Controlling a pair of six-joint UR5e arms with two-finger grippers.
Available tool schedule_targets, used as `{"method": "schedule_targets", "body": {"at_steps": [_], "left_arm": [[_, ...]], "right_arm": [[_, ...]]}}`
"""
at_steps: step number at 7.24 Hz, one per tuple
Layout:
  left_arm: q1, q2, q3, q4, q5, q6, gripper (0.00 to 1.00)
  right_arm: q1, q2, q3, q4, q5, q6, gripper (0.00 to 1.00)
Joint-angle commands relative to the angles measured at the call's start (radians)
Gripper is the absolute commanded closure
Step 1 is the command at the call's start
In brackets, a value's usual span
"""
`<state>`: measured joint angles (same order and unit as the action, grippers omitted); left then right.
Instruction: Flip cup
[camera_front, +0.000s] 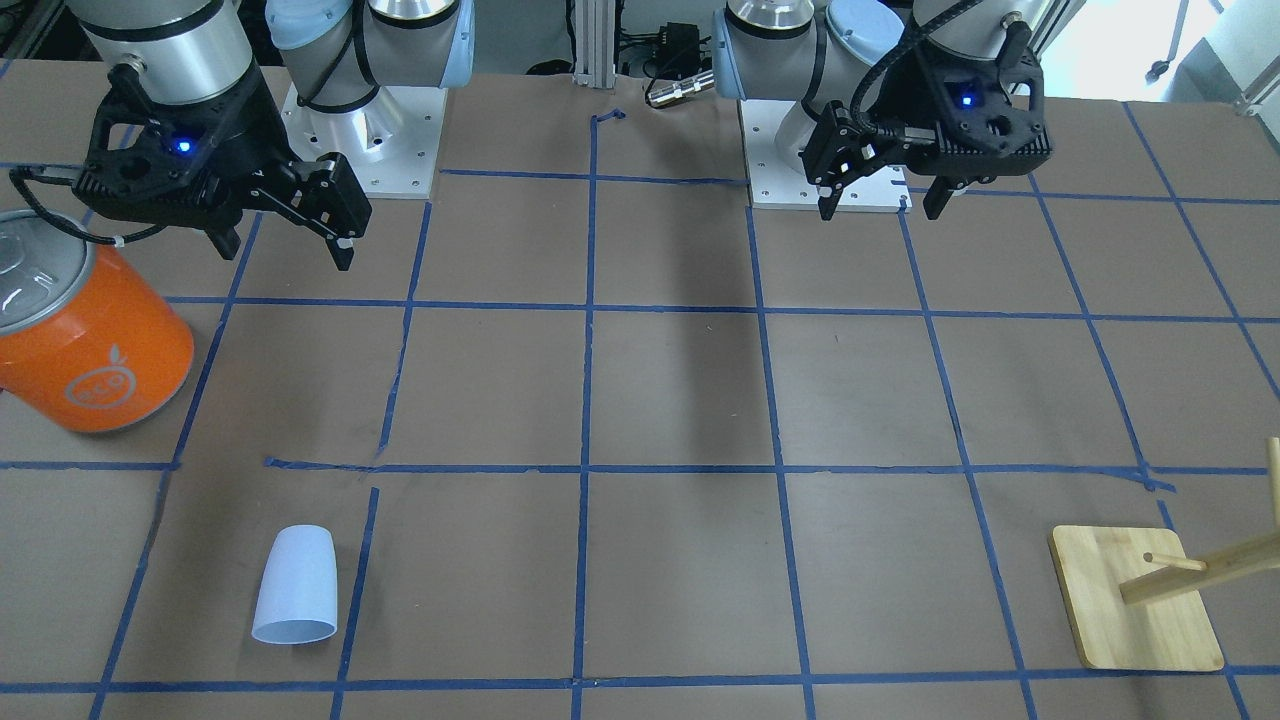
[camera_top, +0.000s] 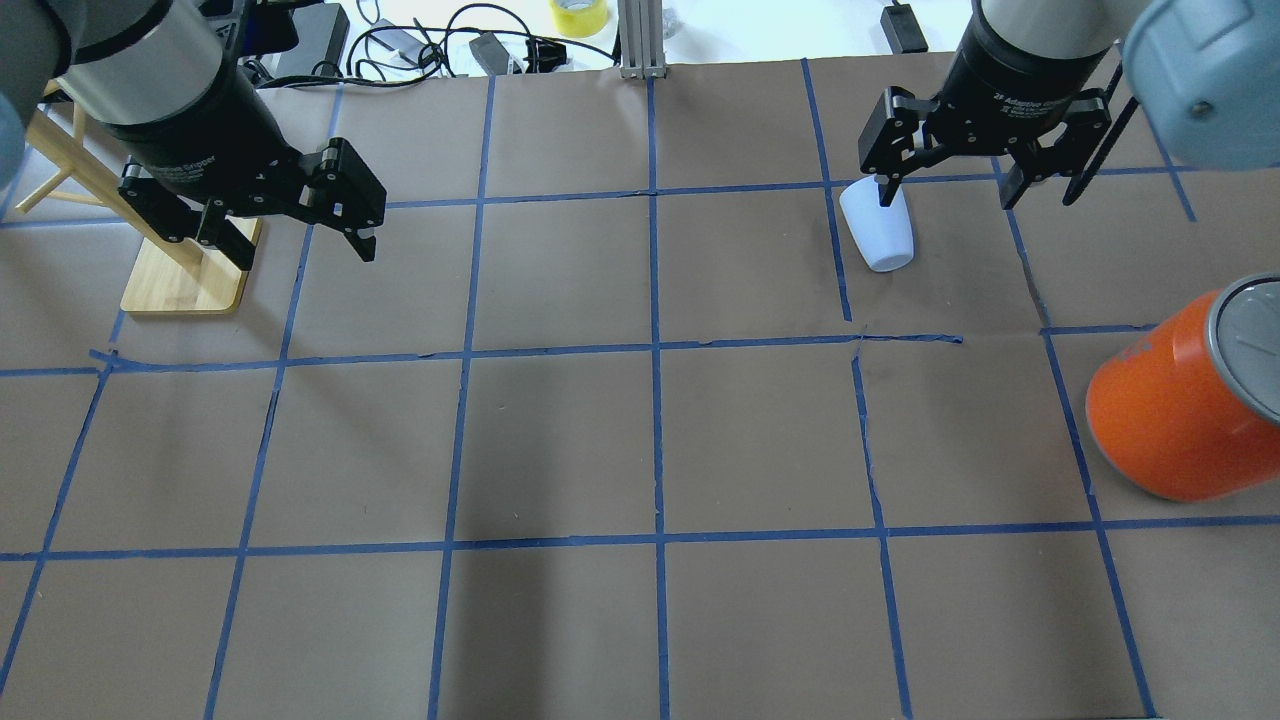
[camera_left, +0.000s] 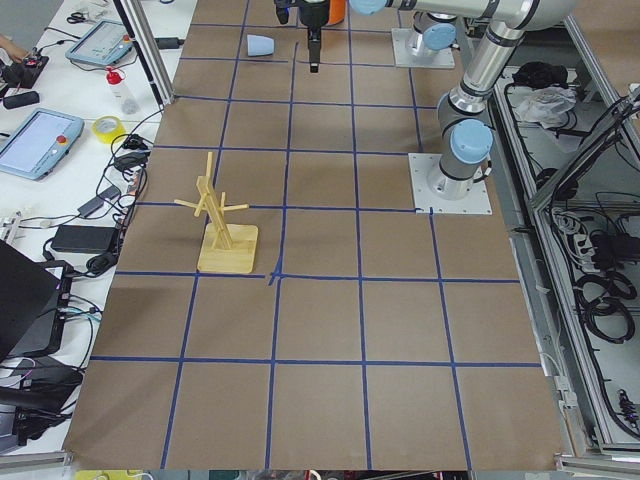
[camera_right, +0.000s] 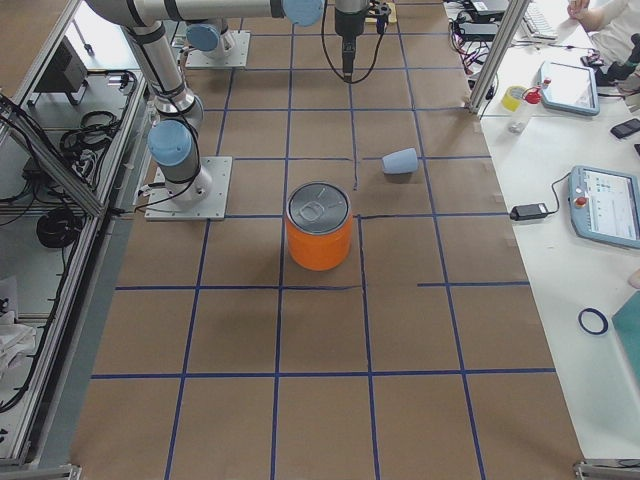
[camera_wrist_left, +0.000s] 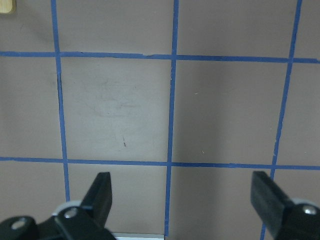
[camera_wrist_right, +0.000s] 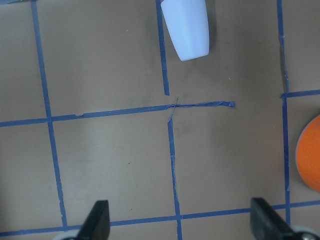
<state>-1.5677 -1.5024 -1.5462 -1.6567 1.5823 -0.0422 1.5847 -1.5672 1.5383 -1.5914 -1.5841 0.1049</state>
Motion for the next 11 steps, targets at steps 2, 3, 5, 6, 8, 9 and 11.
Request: {"method": "schedule_targets", "body": {"at_steps": [2, 3, 5, 6, 8, 9, 11], "left_arm": [[0.000, 0.004, 0.000, 0.000, 0.002, 0.001, 0.00], [0.000, 0.005, 0.000, 0.000, 0.002, 0.001, 0.00], [0.000, 0.005, -0.002, 0.000, 0.002, 0.001, 0.00], [0.000, 0.005, -0.002, 0.000, 0.004, 0.001, 0.00], [0.002, 0.005, -0.003, 0.000, 0.004, 0.004, 0.00], [0.002, 0.004, -0.003, 0.000, 0.004, 0.004, 0.00], [0.002, 0.004, -0.003, 0.000, 0.002, 0.002, 0.00]], "right_arm": [[0.000, 0.001, 0.002, 0.001, -0.007, -0.001, 0.00], [0.000, 0.001, 0.002, 0.001, -0.007, -0.001, 0.00], [0.001, 0.001, 0.006, 0.001, -0.008, -0.001, 0.00], [0.001, 0.001, 0.006, 0.001, -0.008, -0.004, 0.00], [-0.003, 0.001, 0.006, 0.002, -0.008, -0.001, 0.00], [0.000, 0.001, 0.006, 0.002, -0.008, -0.002, 0.00], [-0.002, 0.002, 0.006, 0.001, -0.011, -0.016, 0.00]]}}
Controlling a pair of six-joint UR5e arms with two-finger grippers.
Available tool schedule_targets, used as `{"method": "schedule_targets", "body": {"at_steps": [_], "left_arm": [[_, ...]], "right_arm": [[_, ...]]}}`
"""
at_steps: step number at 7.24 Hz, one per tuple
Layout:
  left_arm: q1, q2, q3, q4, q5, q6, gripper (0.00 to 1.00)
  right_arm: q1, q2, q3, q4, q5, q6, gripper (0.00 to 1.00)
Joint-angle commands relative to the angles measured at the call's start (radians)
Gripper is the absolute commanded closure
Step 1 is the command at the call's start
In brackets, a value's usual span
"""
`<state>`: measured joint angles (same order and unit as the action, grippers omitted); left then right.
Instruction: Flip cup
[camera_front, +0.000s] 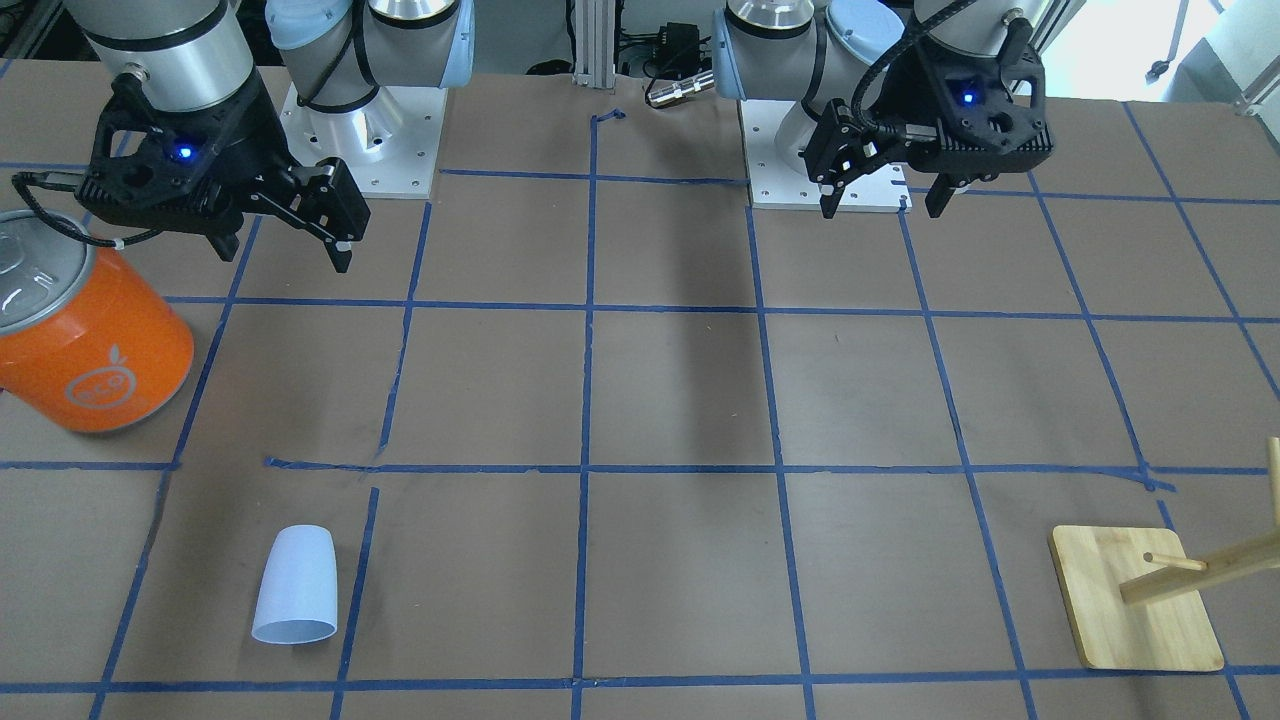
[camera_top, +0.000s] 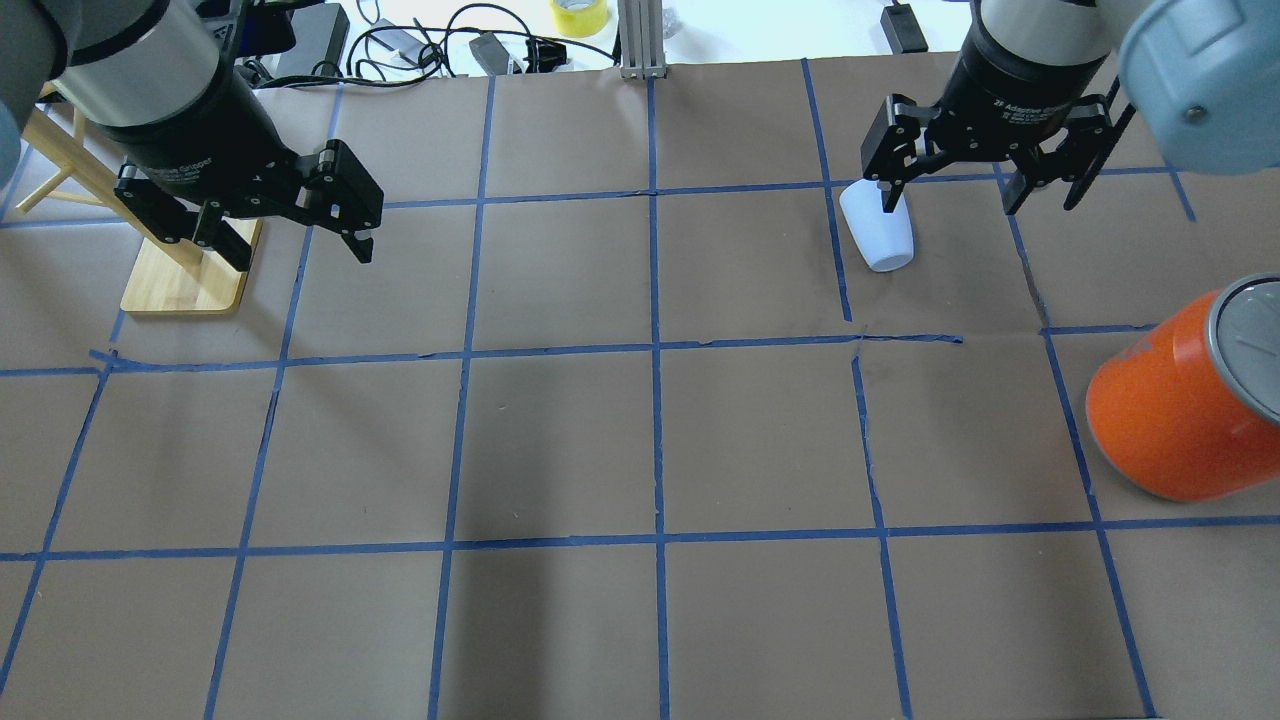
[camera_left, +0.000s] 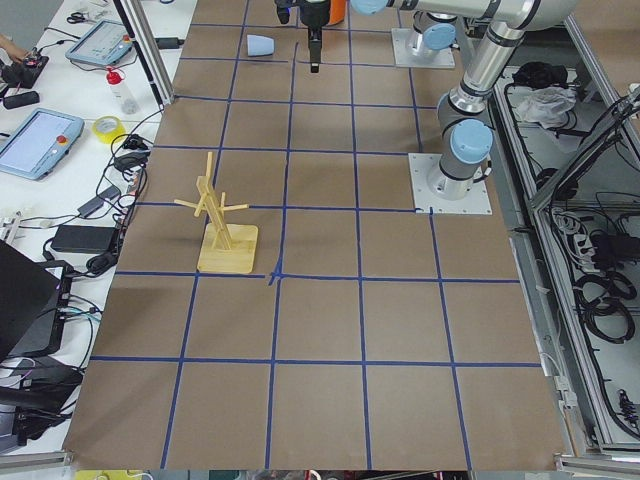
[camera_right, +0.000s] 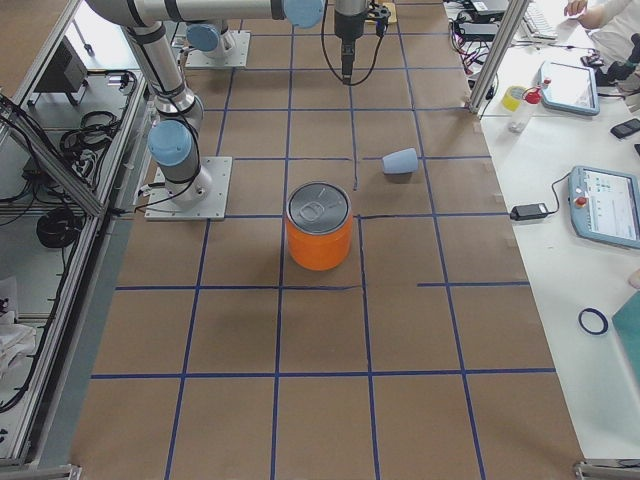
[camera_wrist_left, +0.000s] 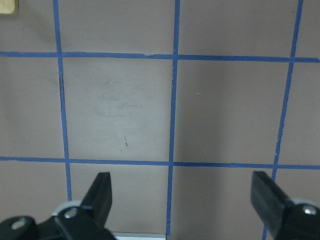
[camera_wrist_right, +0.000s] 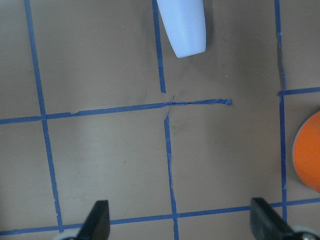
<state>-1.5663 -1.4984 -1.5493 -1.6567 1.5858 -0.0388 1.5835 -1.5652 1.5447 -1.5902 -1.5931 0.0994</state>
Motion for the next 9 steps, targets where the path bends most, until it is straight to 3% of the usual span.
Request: {"method": "schedule_targets", "body": {"at_steps": [1, 4, 6, 9], "left_arm": [[-0.001, 0.000, 0.000, 0.000, -0.001, -0.001, 0.00], [-0.001, 0.001, 0.000, 0.000, -0.001, -0.001, 0.00], [-0.001, 0.001, 0.000, 0.000, 0.000, -0.003, 0.00], [0.000, 0.006, 0.000, -0.002, 0.003, -0.001, 0.00]], "right_arm": [[0.000, 0.004, 0.000, -0.001, -0.025, -0.012, 0.00], [-0.005, 0.084, 0.003, -0.034, -0.041, -0.023, 0.00], [-0.005, 0.243, 0.003, -0.294, -0.045, -0.029, 0.00], [-0.007, 0.454, 0.003, -0.560, -0.041, -0.079, 0.00]]}}
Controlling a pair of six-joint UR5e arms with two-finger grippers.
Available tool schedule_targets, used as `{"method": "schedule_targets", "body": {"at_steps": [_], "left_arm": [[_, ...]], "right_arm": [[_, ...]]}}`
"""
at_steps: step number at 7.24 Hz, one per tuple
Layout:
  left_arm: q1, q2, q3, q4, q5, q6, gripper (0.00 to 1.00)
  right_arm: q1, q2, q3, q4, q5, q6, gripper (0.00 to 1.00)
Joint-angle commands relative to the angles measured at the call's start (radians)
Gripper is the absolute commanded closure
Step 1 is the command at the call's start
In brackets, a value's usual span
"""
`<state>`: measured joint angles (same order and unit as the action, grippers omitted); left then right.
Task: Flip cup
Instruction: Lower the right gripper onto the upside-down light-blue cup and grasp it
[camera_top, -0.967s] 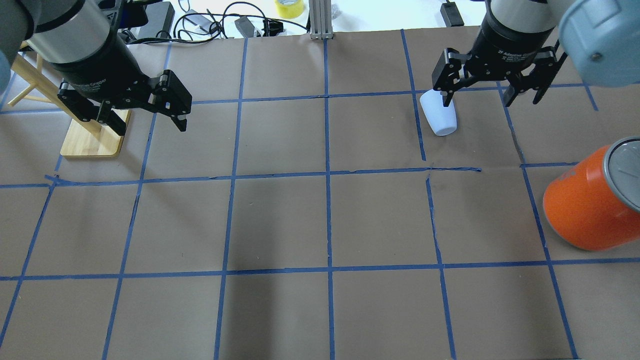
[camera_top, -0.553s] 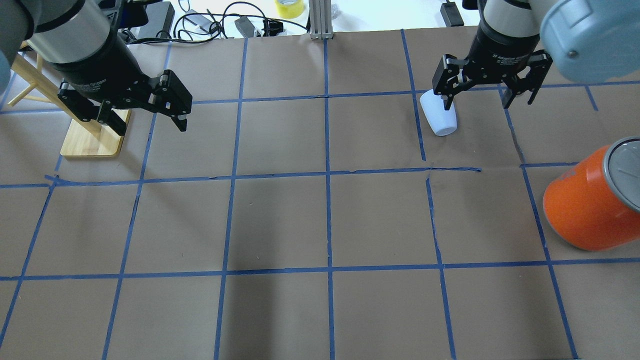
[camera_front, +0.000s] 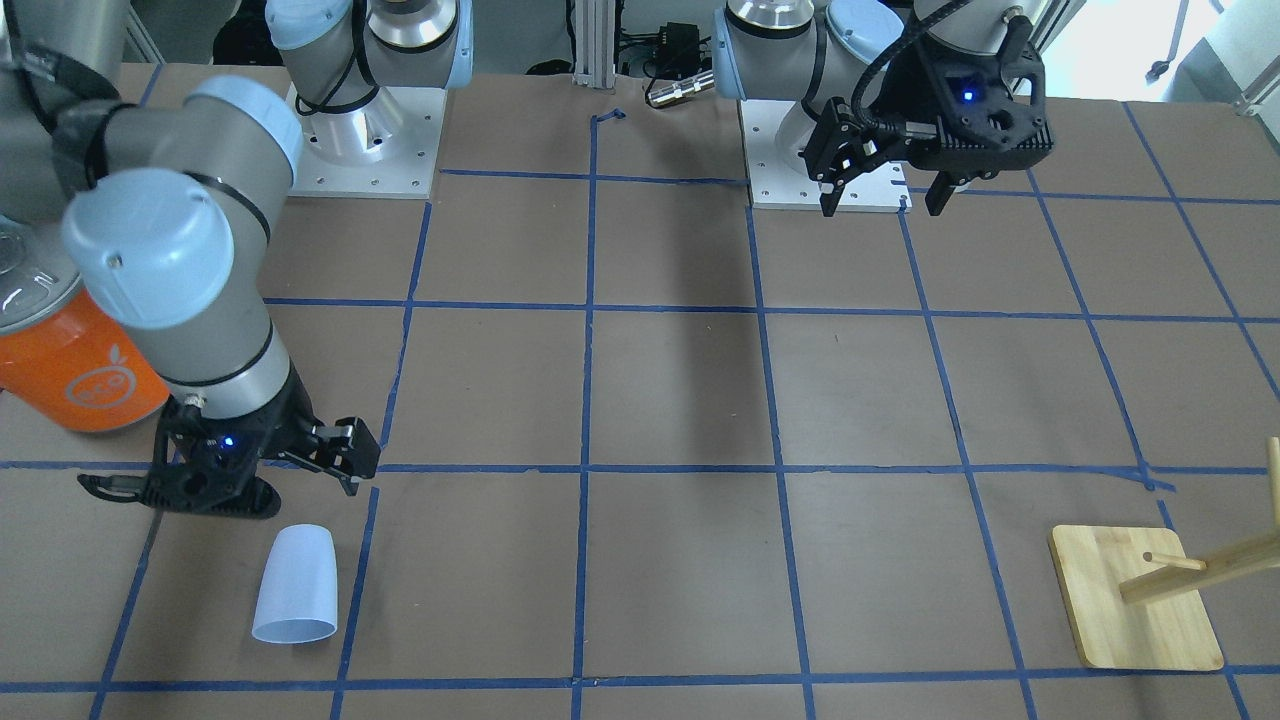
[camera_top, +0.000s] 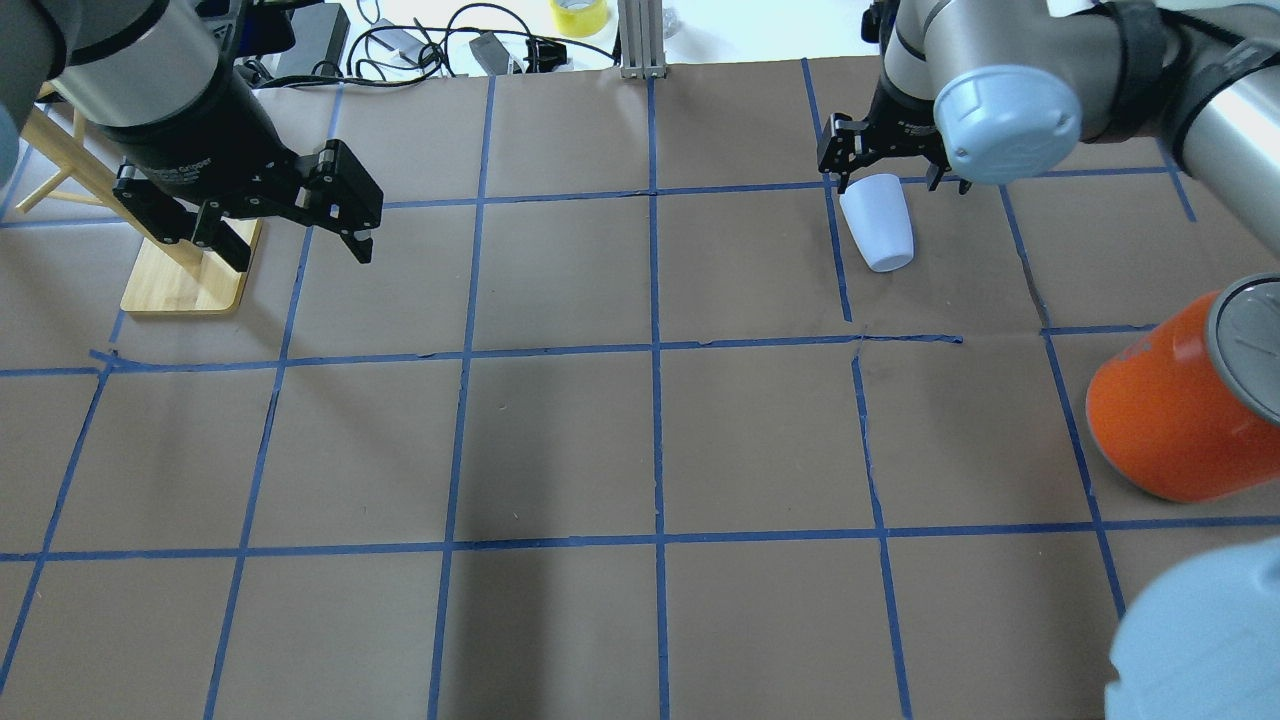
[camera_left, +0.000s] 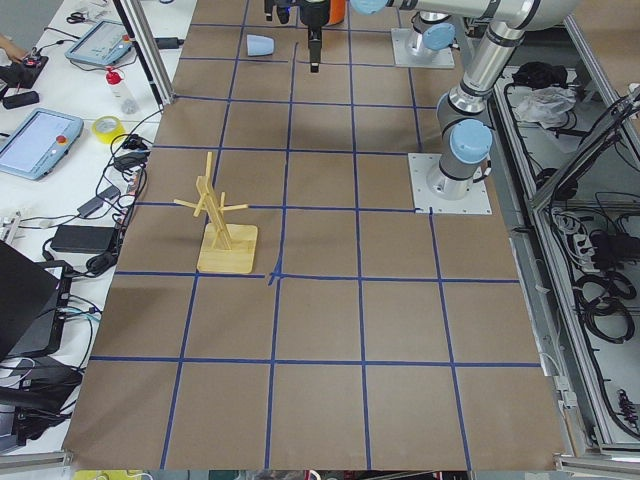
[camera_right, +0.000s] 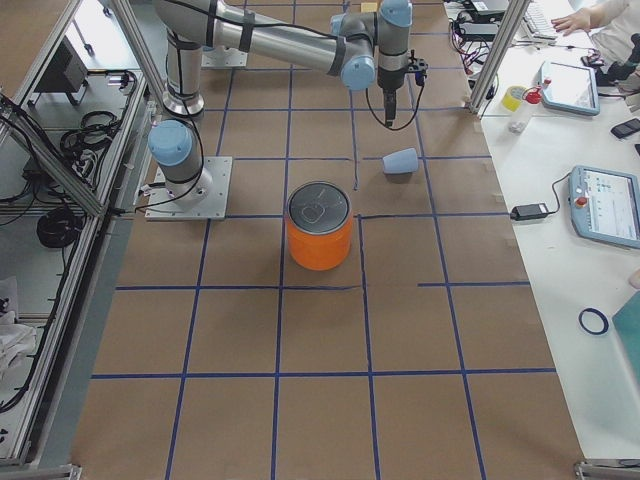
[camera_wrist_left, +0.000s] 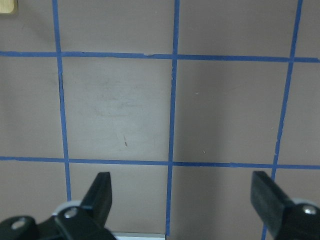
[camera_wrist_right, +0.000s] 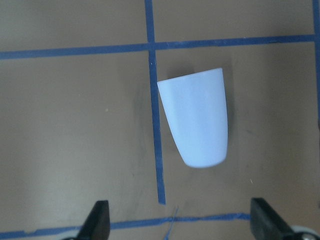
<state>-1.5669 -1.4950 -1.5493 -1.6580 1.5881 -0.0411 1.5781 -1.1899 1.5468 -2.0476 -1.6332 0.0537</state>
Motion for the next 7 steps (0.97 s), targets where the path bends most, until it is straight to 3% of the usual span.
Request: {"method": "schedule_targets", "body": {"at_steps": [1, 7], "left_arm": [[0.001, 0.005, 0.000, -0.003, 0.001, 0.000, 0.00], [0.001, 0.005, -0.001, -0.002, 0.001, 0.001, 0.00]], "right_arm": [[-0.021, 0.120, -0.001, -0.152, -0.007, -0.102, 0.00], [-0.066, 0.251, -0.004, -0.215, 0.012, -0.121, 0.00]]}}
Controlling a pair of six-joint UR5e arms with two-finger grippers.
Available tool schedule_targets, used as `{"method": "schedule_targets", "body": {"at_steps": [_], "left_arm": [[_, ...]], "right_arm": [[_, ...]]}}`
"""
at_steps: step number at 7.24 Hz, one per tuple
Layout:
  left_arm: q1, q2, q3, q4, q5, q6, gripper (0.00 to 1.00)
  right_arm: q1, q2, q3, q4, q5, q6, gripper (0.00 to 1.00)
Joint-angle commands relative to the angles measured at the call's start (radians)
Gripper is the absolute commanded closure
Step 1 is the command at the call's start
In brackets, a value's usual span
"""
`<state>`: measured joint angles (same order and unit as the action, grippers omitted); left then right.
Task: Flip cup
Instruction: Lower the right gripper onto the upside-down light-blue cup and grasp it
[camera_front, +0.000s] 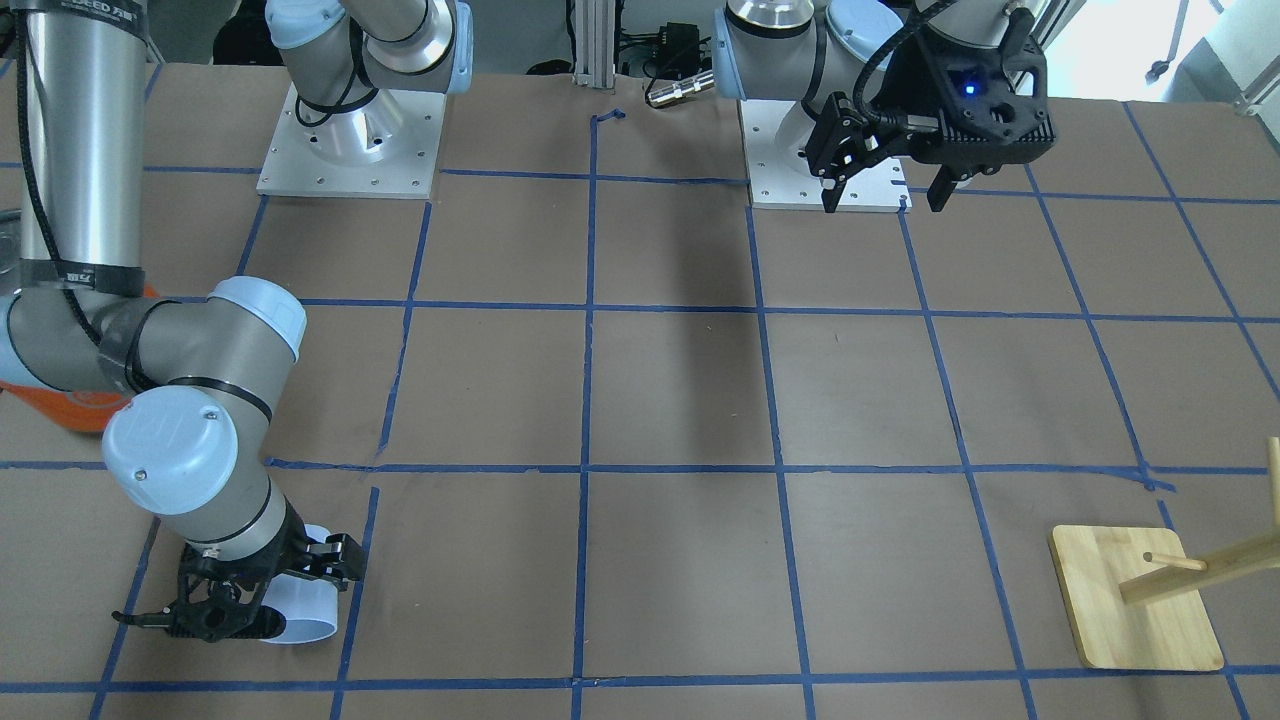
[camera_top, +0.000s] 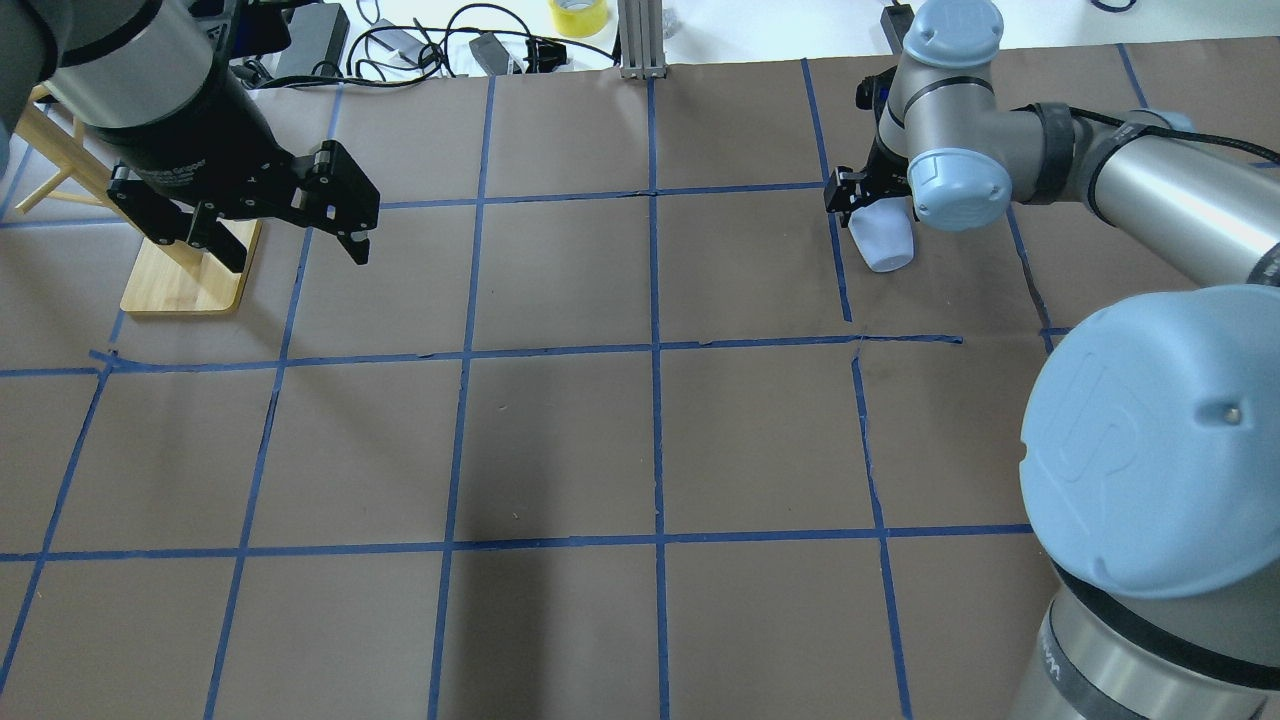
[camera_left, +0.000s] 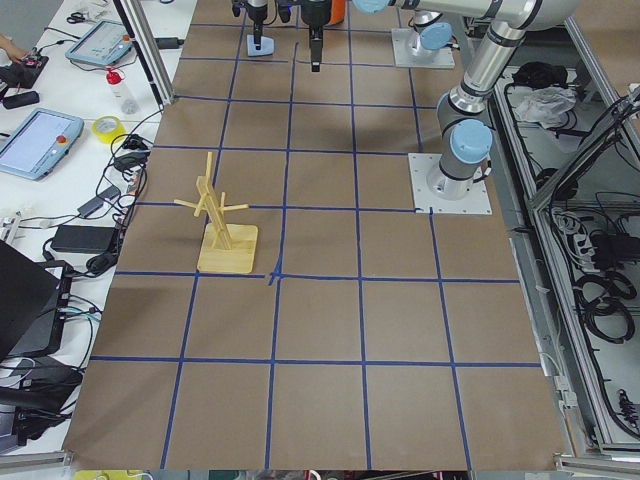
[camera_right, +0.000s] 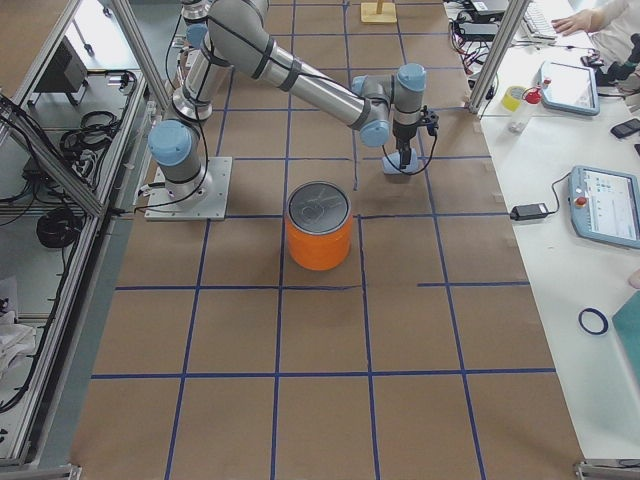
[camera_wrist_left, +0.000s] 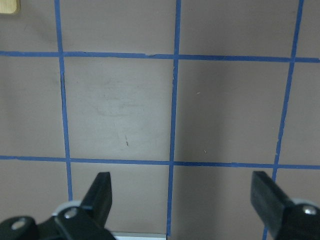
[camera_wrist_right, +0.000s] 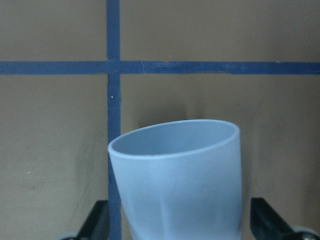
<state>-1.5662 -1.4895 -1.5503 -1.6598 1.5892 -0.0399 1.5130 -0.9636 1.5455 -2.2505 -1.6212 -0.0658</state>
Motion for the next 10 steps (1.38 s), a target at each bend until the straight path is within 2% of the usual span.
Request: {"method": "schedule_targets", "body": {"at_steps": [1, 3, 4, 5, 6, 8, 10], "left_arm": [[0.000, 0.000, 0.001, 0.000, 0.000, 0.000, 0.00], [0.000, 0.000, 0.001, 0.000, 0.000, 0.000, 0.00], [0.000, 0.000, 0.001, 0.000, 0.000, 0.000, 0.00], [0.000, 0.000, 0.001, 0.000, 0.000, 0.000, 0.00], [0.000, 0.000, 0.001, 0.000, 0.000, 0.000, 0.00], [0.000, 0.000, 0.001, 0.000, 0.000, 0.000, 0.00], [0.002, 0.000, 0.001, 0.000, 0.000, 0.000, 0.00]], "right_arm": [[-0.002, 0.038, -0.011, -0.012, -0.003, -0.006, 0.00], [-0.002, 0.055, -0.012, -0.049, -0.002, -0.008, 0.00], [-0.004, 0.059, -0.013, -0.094, -0.002, -0.006, 0.05], [-0.002, 0.059, -0.012, -0.137, 0.000, -0.002, 0.33], [0.001, 0.051, -0.019, -0.147, -0.003, -0.029, 0.56], [0.018, 0.042, -0.025, -0.147, -0.003, -0.195, 0.69], [0.109, -0.007, -0.025, -0.144, -0.017, -0.421, 0.70]]}}
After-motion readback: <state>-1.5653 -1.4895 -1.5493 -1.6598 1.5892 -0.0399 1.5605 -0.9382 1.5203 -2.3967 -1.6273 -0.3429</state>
